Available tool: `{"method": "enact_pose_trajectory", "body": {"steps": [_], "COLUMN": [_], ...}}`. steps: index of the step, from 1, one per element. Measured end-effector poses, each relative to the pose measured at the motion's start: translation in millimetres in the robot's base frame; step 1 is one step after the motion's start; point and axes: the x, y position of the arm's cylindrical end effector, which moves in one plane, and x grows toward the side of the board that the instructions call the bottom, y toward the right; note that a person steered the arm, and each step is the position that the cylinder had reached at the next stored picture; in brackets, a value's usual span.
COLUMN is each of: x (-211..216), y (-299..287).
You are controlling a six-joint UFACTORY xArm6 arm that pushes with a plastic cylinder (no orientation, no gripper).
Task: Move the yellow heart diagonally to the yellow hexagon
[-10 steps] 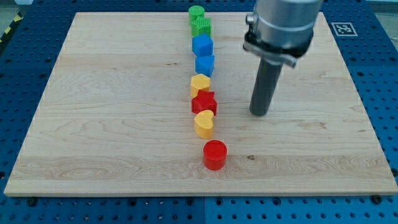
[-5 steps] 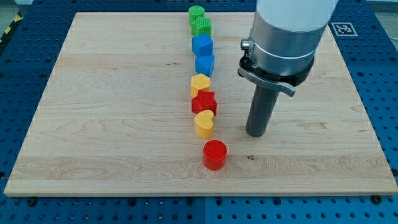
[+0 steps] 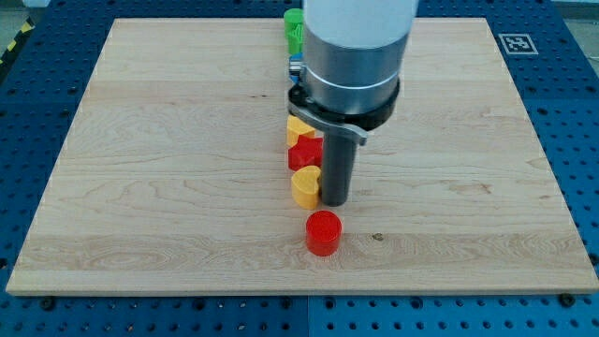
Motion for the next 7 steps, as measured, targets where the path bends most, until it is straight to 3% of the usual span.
{"method": "enact_pose_trajectory", "body": {"steps": [3,6,7], "x": [0.0,0.0,0.0], "y": [-90.6,-95.5,-68.8]}}
